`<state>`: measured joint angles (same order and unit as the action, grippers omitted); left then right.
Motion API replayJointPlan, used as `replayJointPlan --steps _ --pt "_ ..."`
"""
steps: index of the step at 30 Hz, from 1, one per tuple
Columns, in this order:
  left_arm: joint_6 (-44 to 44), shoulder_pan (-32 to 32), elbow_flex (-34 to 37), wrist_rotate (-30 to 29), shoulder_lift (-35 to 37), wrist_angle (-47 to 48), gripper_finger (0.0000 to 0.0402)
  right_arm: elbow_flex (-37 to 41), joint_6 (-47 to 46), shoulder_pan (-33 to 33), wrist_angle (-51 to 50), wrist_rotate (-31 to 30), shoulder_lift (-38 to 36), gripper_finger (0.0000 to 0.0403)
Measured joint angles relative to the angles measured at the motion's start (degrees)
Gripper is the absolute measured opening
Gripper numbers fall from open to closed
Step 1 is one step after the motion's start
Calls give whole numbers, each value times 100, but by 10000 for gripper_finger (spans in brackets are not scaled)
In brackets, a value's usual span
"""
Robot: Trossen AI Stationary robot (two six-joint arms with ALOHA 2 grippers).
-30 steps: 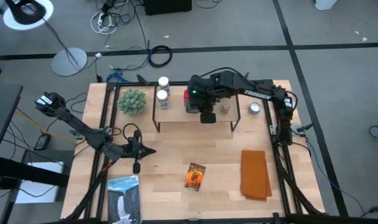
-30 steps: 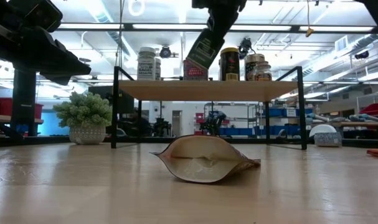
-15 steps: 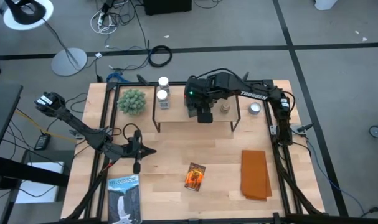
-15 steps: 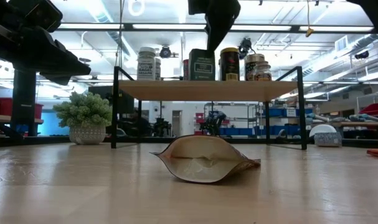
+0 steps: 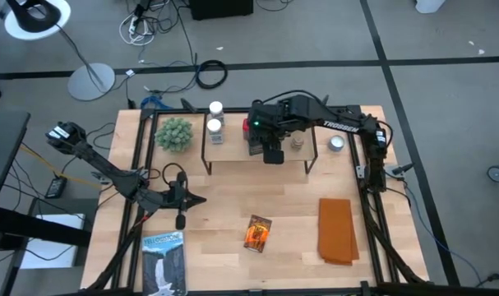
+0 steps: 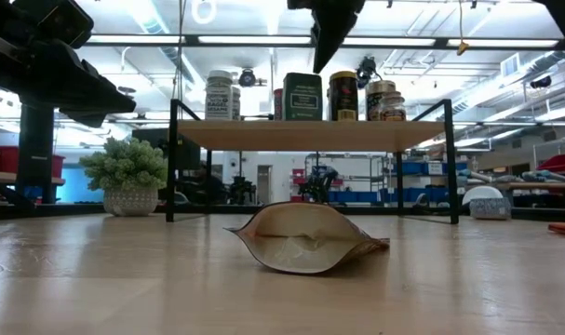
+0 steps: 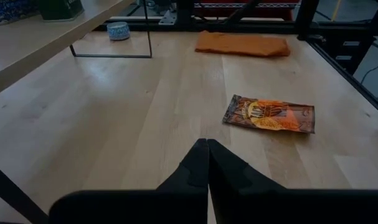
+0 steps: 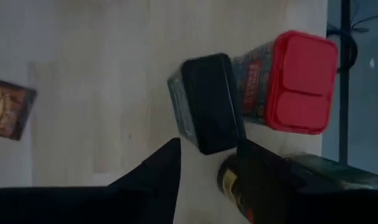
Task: Shelf spices
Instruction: Put the green seasoning can onto the shelf
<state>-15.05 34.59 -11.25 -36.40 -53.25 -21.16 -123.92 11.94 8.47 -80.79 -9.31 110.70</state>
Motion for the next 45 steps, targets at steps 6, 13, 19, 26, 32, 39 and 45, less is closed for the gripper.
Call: replayJointPlan --steps 6,13,19,26,32,39,45 --pt "2 0 0 1 0 1 5 -14 11 -53 180 -65 -87 140" --pt "2 0 0 1 0 -12 5 -15 -44 -134 188 329 -86 103" --pt "2 1 0 1 0 -8 5 3 170 -486 469 622 -50 19" --pt "2 0 2 2 0 -25 5 294 362 -658 1106 407 -27 8" --pt "-11 0 0 0 0 -38 5 552 315 -497 1152 284 -22 3" --pt "-11 1 1 0 0 -38 5 597 307 -309 1379 -51 -20 1" --pt "-5 0 0 1 0 -34 5 597 313 -288 1532 -26 -20 1"
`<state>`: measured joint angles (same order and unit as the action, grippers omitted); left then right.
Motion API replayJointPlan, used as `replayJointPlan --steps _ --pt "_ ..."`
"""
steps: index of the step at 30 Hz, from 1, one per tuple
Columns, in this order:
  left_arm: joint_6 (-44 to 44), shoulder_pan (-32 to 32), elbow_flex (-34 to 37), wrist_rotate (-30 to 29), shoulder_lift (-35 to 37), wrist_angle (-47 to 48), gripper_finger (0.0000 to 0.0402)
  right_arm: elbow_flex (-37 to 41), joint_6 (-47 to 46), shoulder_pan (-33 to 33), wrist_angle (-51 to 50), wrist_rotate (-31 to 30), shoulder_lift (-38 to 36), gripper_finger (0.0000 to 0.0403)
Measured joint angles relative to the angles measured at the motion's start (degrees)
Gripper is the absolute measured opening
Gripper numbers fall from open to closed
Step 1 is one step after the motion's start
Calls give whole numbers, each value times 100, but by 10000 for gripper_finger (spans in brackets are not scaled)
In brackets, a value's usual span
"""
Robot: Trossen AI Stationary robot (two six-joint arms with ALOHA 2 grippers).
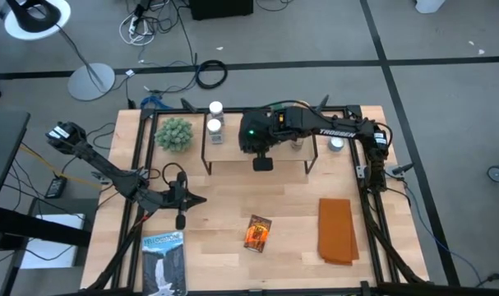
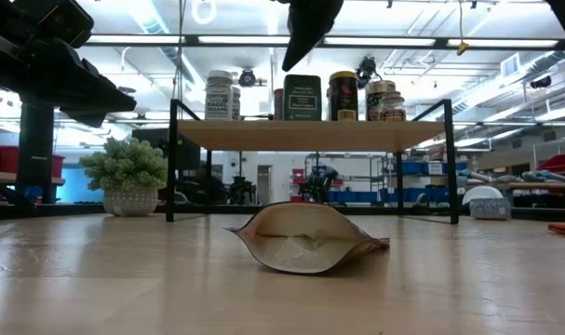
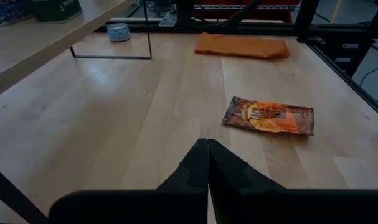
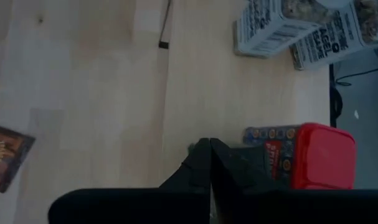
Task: Shelf spices
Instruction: Put the green seasoning can onto the shelf
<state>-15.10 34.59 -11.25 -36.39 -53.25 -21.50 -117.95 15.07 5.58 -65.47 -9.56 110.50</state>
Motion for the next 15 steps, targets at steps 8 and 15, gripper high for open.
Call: replayJointPlan --steps 8,15 --pt "14 0 1 0 0 -2 5 0 -144 -22 27 31 0 1" --pt "12 0 0 -1 0 -2 5 0 -195 3 -25 -60 0 0"
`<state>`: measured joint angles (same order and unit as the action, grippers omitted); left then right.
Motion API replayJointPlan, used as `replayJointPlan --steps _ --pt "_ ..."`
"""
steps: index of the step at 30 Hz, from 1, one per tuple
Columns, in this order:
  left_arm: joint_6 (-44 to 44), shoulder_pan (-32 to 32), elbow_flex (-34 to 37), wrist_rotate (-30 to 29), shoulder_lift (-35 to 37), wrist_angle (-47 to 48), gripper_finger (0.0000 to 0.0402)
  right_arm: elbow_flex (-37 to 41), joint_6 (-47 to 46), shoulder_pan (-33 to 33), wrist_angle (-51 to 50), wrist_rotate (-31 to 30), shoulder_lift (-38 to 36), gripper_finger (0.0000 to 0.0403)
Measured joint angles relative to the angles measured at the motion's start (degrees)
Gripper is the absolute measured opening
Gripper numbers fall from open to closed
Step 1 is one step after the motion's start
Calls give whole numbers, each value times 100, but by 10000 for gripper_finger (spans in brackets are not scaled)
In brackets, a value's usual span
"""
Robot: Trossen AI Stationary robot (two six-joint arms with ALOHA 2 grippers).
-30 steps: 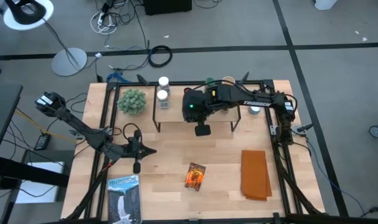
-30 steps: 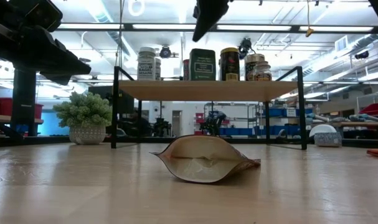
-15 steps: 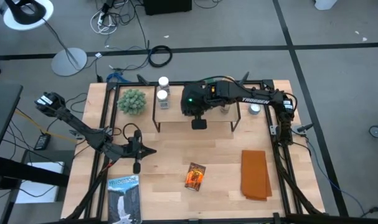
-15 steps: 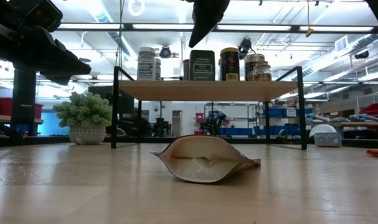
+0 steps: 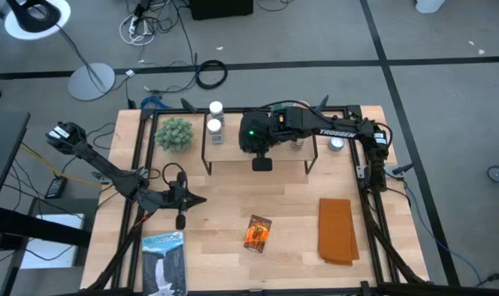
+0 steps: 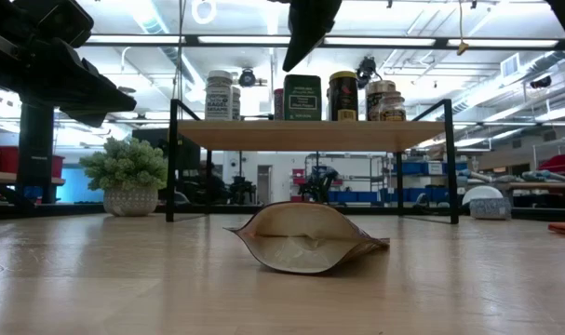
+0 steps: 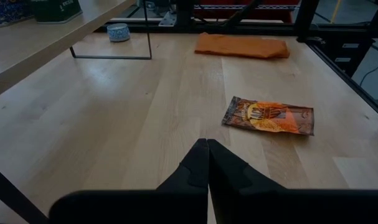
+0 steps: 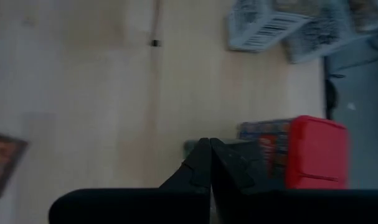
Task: Shelf spices
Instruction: Put the green seasoning can onto the shelf
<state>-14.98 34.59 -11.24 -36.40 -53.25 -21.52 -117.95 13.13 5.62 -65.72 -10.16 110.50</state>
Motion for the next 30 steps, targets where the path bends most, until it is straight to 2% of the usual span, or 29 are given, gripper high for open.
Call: replayJointPlan --steps 4,13,18,30 --pt "-1 0 0 0 0 0 5 0 17 13 80 -398 0 0" --pt "-1 0 0 2 0 2 5 0 46 -104 153 -351 0 0" --pt "-2 2 0 0 0 2 5 0 38 -136 68 -19 0 0" --pt "-4 0 0 1 0 0 5 64 -198 55 -71 -77 0 0"
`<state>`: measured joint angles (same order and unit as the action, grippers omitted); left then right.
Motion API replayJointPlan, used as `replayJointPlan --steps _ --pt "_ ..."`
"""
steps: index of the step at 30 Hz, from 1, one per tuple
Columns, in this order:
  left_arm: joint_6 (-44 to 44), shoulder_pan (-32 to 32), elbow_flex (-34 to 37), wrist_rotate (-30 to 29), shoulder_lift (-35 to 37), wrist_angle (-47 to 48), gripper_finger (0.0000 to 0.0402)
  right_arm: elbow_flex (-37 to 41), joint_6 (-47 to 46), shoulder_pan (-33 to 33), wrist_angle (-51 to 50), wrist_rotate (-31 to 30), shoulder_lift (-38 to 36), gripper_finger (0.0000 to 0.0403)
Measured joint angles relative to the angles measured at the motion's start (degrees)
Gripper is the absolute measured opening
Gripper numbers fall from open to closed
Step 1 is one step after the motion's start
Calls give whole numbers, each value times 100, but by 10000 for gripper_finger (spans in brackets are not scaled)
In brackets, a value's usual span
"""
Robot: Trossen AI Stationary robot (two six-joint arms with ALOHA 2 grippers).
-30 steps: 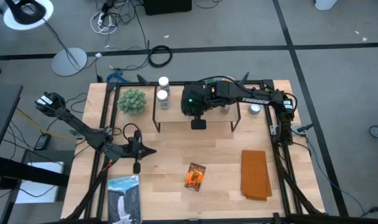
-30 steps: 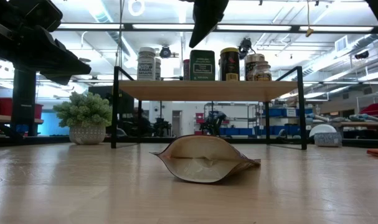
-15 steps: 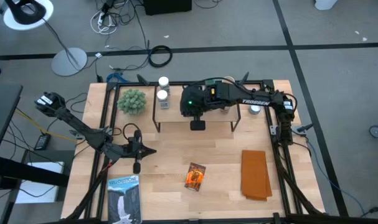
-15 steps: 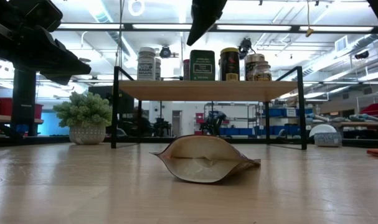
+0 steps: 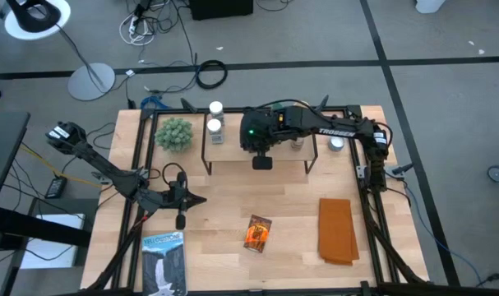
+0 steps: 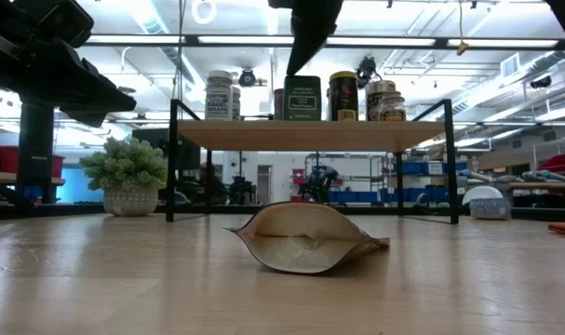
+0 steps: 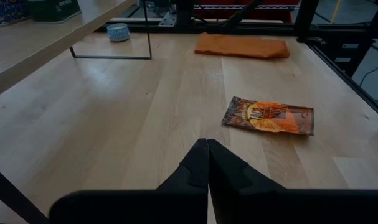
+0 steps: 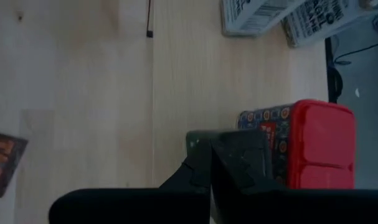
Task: Shelf spices
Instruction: Put the green seasoning can onto the shelf
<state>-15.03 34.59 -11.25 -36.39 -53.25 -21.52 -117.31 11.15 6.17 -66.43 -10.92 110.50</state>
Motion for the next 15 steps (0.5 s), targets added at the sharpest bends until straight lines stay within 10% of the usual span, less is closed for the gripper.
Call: replayJointPlan --steps 15 --pt "0 0 0 1 0 0 6 -65 -259 -319 -418 -17 -104 0"
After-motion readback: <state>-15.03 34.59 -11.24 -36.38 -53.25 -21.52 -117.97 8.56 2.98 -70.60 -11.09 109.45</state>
